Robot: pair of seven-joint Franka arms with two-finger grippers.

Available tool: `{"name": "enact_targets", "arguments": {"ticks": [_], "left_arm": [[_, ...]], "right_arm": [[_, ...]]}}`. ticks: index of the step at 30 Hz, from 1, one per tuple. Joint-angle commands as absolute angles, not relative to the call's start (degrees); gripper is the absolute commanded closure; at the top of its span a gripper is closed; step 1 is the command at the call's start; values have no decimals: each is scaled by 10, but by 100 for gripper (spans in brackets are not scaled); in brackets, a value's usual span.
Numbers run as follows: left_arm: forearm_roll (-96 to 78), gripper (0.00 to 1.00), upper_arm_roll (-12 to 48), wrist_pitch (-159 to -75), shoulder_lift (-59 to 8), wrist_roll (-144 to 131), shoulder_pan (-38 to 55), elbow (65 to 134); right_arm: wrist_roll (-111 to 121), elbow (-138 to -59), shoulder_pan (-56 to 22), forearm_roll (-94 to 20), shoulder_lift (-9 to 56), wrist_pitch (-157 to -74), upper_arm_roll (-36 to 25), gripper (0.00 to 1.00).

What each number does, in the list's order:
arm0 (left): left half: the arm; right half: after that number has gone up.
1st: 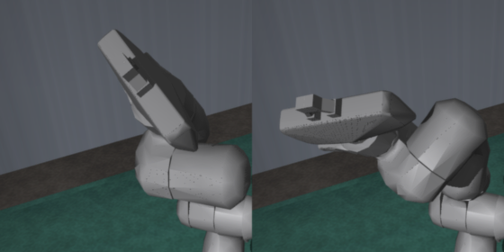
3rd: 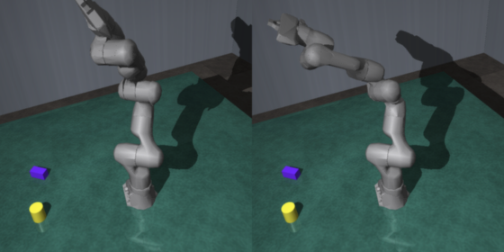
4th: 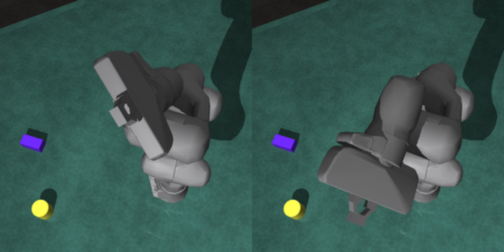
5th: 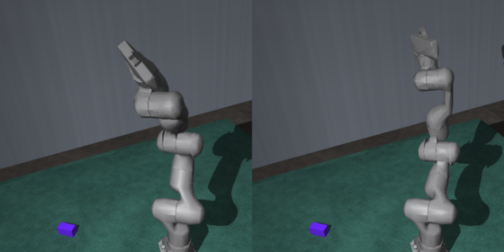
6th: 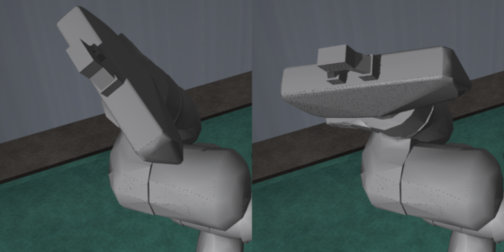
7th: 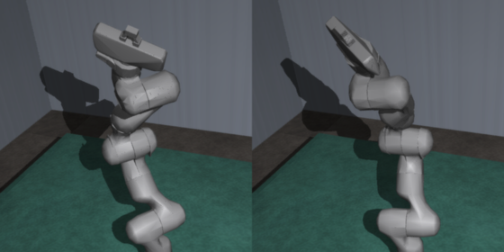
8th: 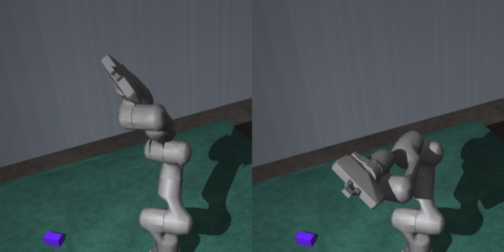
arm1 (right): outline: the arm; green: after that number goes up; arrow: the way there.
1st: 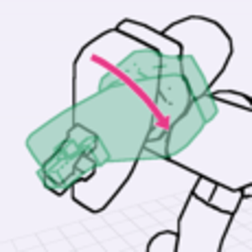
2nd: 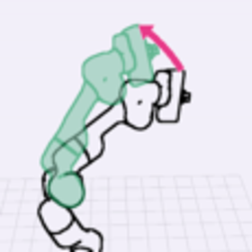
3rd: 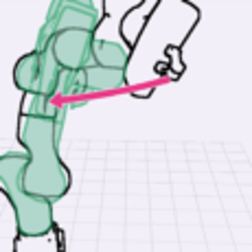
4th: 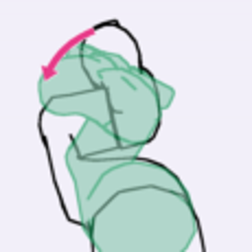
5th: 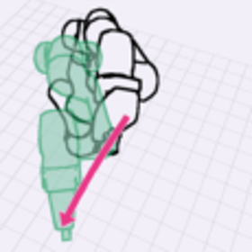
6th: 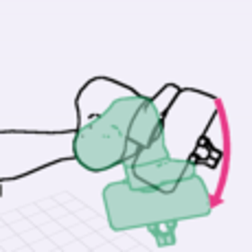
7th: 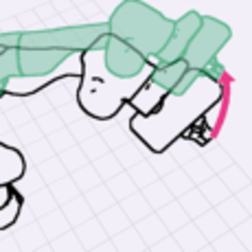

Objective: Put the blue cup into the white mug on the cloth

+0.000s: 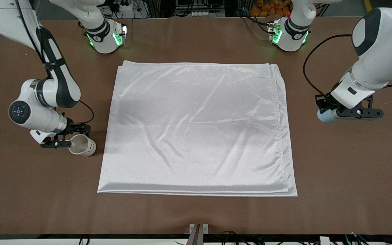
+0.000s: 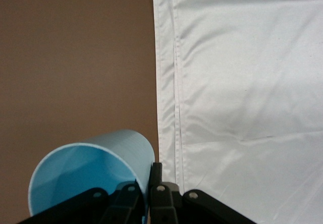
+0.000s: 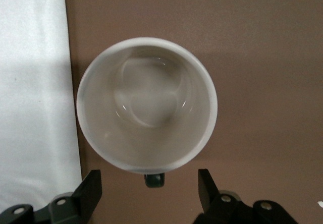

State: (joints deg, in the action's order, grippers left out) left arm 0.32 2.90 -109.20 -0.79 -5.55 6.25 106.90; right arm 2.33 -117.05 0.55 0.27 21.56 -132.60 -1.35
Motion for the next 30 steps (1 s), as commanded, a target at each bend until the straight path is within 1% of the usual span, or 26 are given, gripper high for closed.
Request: {"name": "enact_targets", "arguments": {"ticks": [1, 7, 10, 16, 20, 26, 30], "left_arm": [[10, 100, 29, -1080, -3, -53, 65, 1069], [10, 100, 36, -1077, -4, -54, 65, 1060], [10, 100, 36, -1077, -6, -54, 65, 1055], [10, 100, 36, -1077, -5, -53, 62, 1053], [10, 100, 36, -1077, -6, -52, 62, 1052], [10, 100, 35, -1076, -4, -47, 59, 1049], [10, 100, 33, -1072, -4, -44, 57, 1049]], "right_arm": [[18, -1162, 11, 4, 236, -1354, -9, 24], [18, -1143, 12, 4, 255, -1359, -9, 33], [18, -1141, 11, 4, 257, -1359, -9, 44], [18, -1140, 11, 4, 257, -1358, -9, 74], [18, -1139, 10, 4, 256, -1357, -9, 100], [18, -1139, 7, 4, 247, -1353, -8, 100], [15, -1135, 4, 4, 226, -1342, -7, 100]]}}
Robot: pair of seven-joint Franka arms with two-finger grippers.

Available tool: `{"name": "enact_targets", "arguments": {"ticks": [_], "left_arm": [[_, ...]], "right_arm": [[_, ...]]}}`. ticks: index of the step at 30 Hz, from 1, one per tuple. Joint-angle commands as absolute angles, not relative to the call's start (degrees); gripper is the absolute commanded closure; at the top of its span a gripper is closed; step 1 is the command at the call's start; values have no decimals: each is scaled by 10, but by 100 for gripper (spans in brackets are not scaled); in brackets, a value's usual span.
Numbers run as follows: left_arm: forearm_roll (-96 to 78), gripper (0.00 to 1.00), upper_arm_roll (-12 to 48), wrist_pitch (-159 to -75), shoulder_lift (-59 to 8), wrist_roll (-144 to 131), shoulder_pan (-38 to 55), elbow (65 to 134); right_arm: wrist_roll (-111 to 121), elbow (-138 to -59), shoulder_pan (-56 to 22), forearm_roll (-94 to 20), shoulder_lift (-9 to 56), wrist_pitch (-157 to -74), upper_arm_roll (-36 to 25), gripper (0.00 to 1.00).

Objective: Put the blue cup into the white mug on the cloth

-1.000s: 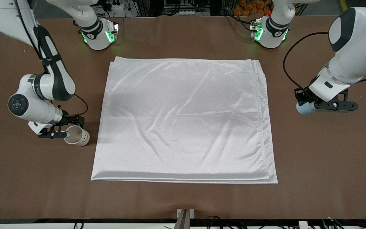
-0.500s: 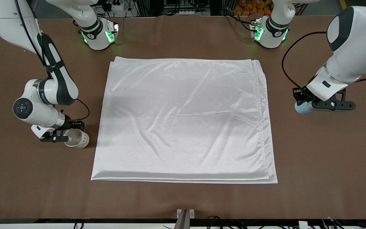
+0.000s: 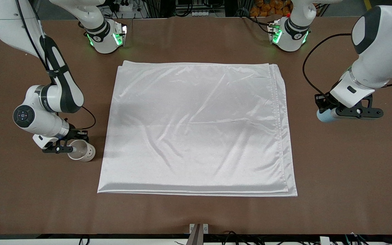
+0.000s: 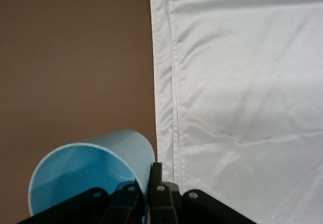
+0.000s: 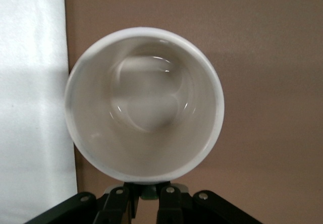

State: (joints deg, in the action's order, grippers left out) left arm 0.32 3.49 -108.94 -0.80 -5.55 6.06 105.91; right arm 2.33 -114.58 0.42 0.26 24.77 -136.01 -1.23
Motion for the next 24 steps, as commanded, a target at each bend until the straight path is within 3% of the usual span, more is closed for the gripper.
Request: {"name": "enact_targets", "arguments": {"ticks": [1, 9, 24], "left_arm": [[10, 100, 33, -1070, -4, -43, 57, 1049], [10, 100, 32, -1069, -4, -44, 57, 1049], [10, 100, 34, -1068, 0, -46, 57, 1048]], "right_arm": [[15, -1129, 1, 4, 222, -1334, -6, 100], [-9, -1042, -40, -9, 211, -1213, -5, 100], [-119, -1003, -184, -38, 207, -1205, -5, 100]]}}
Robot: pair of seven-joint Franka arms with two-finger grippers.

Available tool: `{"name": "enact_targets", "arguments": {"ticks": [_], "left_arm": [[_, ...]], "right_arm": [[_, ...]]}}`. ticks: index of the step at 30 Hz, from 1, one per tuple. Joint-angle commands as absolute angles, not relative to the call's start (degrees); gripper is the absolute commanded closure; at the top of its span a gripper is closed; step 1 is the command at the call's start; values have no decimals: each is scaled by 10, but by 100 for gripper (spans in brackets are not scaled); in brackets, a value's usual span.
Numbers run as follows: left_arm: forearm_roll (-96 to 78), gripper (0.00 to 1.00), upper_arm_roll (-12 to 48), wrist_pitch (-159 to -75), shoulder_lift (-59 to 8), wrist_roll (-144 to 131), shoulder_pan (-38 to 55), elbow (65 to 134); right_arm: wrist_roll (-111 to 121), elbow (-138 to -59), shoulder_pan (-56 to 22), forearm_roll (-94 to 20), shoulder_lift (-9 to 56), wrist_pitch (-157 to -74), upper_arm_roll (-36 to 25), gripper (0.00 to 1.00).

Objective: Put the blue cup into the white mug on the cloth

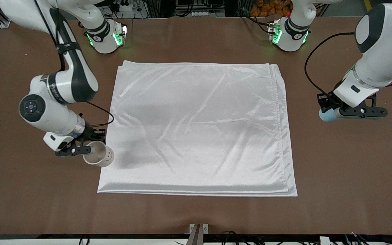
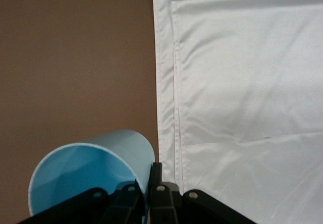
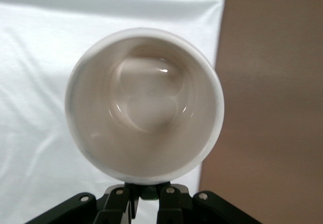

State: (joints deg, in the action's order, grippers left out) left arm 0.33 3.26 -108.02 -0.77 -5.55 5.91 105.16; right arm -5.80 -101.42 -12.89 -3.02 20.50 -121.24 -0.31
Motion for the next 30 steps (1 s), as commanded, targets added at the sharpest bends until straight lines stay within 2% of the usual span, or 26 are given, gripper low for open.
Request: {"name": "enact_targets", "arguments": {"ticks": [1, 6, 13, 30], "left_arm": [[10, 100, 34, -1068, 0, -46, 57, 1048], [10, 100, 34, -1068, 0, -45, 57, 1048], [10, 100, 33, -1068, -1, -44, 57, 1042], [10, 100, 33, -1064, 1, -44, 57, 1042]], "right_arm": [[-140, -1003, -199, -38, 208, -1206, -5, 100], [-244, -991, -286, -34, 227, -1219, -7, 100], [-344, -924, -352, -35, 290, -1223, -7, 100], [-458, -842, -448, -33, 382, -1225, -7, 100]]}}
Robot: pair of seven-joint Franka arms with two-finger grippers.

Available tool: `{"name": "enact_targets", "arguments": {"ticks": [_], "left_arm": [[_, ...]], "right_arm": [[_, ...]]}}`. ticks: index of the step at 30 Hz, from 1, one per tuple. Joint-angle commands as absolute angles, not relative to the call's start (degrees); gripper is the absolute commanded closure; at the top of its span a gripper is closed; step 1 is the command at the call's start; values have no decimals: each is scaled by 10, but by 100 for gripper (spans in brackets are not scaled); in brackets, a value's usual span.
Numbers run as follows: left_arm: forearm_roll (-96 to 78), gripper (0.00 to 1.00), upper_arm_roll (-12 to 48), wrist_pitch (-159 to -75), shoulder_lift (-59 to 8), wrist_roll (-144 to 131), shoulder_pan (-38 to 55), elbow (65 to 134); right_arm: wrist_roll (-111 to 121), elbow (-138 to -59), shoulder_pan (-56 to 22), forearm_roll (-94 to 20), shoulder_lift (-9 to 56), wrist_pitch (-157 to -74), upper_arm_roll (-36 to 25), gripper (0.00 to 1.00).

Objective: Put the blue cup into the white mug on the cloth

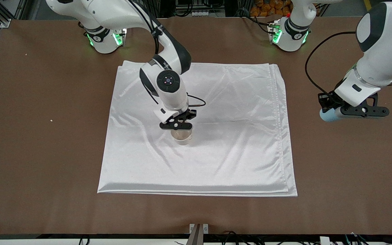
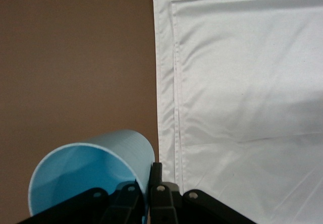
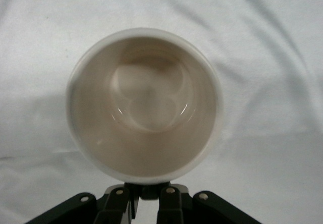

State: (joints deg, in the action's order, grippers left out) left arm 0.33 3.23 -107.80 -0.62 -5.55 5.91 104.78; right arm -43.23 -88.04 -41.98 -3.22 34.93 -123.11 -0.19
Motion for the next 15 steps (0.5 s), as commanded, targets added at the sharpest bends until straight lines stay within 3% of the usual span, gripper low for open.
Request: {"name": "enact_targets", "arguments": {"ticks": [1, 15], "left_arm": [[10, 100, 33, -1064, 1, -44, 57, 1042], [10, 100, 33, -1064, 0, -43, 57, 1042]], "right_arm": [[-462, -842, -453, -34, 384, -1228, -7, 100], [-512, -843, -498, -39, 412, -1258, -7, 100]]}}
